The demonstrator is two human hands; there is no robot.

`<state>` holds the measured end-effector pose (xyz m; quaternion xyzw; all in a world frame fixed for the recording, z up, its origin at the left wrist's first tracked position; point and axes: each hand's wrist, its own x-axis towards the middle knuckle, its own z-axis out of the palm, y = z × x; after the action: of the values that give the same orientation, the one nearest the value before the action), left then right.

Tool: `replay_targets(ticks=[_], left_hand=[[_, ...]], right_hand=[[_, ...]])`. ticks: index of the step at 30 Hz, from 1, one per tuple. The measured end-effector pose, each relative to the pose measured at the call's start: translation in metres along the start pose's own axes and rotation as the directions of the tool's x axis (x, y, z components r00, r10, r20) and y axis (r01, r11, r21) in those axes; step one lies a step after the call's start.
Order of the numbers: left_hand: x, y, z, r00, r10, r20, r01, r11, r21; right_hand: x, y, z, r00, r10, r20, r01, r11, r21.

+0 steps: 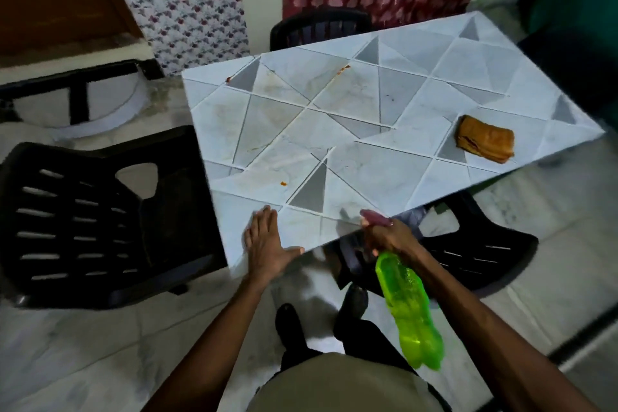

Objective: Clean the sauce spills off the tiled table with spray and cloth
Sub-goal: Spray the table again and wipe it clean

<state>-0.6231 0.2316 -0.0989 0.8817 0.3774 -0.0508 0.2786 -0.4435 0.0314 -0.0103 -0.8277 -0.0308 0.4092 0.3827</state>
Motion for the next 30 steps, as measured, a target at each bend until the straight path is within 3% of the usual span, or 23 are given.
replay_targets(ticks=[6, 12, 17, 19, 22, 25, 30], left_hand=[[0.029, 0.054, 0.014, 0.986, 0.146, 0.074, -0.152, 0.985, 0.078], [0.05, 0.097, 0.03, 0.977, 0.19, 0.094, -0.198, 0.976, 0.088], [0.067, 0.138, 0.046, 0.974, 0.199, 0.111, -0.212, 0.969, 0.124], [0.073, 0.155, 0.051, 0.974, 0.198, 0.11, -0.212, 0.967, 0.14], [0.082, 0.175, 0.054, 0.982, 0.154, 0.105, -0.169, 0.974, 0.151], [0.086, 0.179, 0.051, 0.994, 0.072, 0.079, -0.084, 0.983, 0.161], [0.078, 0.162, 0.038, 0.997, -0.077, -0.021, 0.08, 0.984, 0.162]], right_hand=[[-0.005, 0.021, -0.065, 0.984, 0.004, -0.18, 0.031, 0.981, 0.192], [0.004, 0.037, -0.111, 0.947, 0.156, -0.28, -0.153, 0.988, 0.032], [0.031, 0.053, -0.151, 0.933, 0.151, -0.327, -0.127, 0.987, 0.094], [0.026, 0.04, -0.157, 0.953, 0.104, -0.285, -0.1, 0.995, 0.029], [0.028, 0.024, -0.149, 0.996, -0.025, -0.084, 0.027, 0.999, 0.02], [0.039, 0.003, -0.131, 0.992, -0.099, 0.082, 0.109, 0.984, -0.142], [0.051, -0.033, -0.1, 0.987, -0.082, 0.138, 0.111, 0.969, -0.219]])
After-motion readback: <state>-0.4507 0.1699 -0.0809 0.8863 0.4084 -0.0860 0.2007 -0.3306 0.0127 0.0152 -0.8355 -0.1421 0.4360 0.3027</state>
